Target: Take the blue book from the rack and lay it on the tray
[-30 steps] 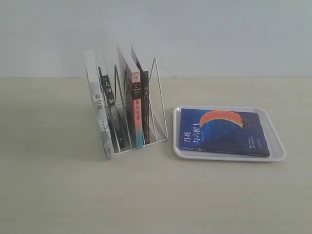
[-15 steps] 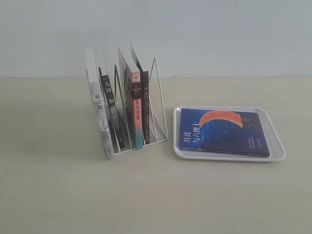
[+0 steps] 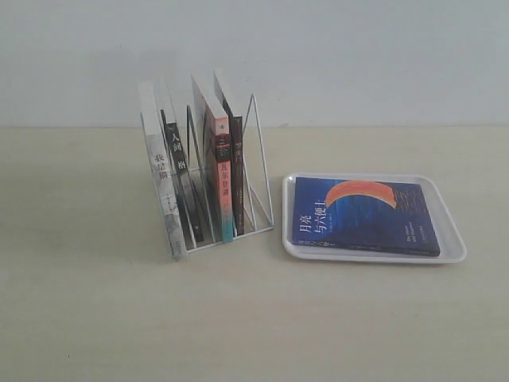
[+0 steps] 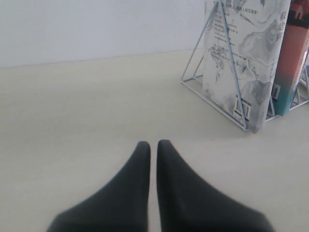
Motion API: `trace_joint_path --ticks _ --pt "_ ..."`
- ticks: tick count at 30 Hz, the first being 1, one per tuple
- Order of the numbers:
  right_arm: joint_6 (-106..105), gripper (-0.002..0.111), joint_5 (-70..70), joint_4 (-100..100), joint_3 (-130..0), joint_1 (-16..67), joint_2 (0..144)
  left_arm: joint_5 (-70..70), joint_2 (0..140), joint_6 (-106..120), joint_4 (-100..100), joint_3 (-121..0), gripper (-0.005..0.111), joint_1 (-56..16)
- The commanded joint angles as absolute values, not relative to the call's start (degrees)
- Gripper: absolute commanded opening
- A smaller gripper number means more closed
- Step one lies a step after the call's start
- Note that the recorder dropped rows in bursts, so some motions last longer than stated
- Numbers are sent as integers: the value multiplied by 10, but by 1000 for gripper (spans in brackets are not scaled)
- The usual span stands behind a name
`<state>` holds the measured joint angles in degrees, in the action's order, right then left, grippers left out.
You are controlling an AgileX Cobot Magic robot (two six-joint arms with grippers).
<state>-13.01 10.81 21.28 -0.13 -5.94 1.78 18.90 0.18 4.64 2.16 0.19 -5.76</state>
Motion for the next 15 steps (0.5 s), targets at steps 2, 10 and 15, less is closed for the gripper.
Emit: trace_joint_path --ticks 2,10,15 --pt "9 0 122 77 0 -63 16 180 0 42 21 0 5 -58" --pt "11 0 137 47 0 -63 16 180 0 42 21 0 5 -58" --pt "4 0 187 47 0 -63 16 180 0 42 21 0 5 -58"
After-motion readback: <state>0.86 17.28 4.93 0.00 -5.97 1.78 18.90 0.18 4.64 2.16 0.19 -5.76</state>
